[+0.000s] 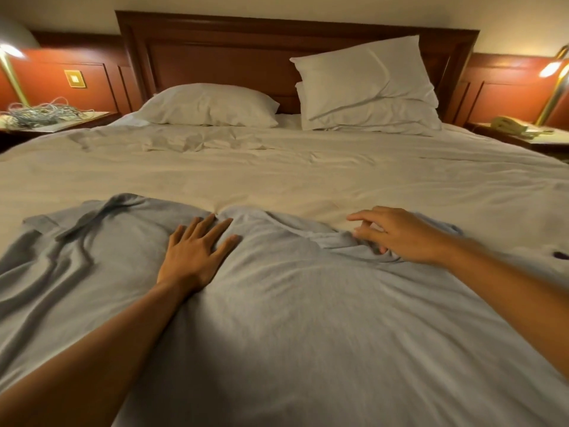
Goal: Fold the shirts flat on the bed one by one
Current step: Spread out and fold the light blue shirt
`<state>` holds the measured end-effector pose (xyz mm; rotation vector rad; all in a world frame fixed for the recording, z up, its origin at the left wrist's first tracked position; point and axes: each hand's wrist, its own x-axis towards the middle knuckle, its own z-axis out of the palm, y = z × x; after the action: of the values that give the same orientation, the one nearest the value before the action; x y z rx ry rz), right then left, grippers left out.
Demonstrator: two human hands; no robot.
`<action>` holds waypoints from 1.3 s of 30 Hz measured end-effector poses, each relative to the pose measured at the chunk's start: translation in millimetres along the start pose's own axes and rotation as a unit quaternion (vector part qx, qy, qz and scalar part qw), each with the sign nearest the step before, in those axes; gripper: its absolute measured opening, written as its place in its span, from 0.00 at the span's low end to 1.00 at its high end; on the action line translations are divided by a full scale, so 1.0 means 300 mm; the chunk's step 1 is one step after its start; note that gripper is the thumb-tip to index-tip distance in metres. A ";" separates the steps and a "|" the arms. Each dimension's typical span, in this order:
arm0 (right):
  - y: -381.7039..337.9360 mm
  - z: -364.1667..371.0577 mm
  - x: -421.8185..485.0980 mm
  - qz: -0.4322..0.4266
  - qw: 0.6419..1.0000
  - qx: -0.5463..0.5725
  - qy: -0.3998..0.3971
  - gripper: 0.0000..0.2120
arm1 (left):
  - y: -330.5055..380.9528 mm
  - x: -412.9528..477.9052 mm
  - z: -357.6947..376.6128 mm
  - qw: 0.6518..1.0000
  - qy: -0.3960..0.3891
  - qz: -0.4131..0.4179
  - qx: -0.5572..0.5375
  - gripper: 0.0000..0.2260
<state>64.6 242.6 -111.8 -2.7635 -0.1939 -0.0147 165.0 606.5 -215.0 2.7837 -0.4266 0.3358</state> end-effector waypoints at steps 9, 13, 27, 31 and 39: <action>0.044 -0.044 0.065 0.035 0.992 0.125 -0.001 0.05 | -0.007 0.003 0.003 1.000 0.006 0.000 -0.002 0.31; 0.053 -0.034 0.040 0.010 0.983 0.179 -0.023 0.16 | -0.005 0.002 0.002 1.000 0.007 -0.002 -0.006 0.30; 0.084 0.022 0.019 0.056 0.981 0.183 0.042 0.07 | -0.006 0.005 0.007 1.000 0.021 0.000 -0.019 0.34; 0.072 0.028 -0.001 0.055 0.969 0.216 0.109 0.07 | -0.012 0.005 0.011 1.000 0.019 -0.002 -0.019 0.34; -0.012 -0.146 0.360 0.110 0.933 0.298 0.168 0.13 | -0.008 0.002 0.016 1.000 0.022 -0.006 -0.018 0.34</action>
<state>171.8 244.4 -65.9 -2.1170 0.1787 -0.3139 167.3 606.9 -219.8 2.7372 -0.4024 0.3832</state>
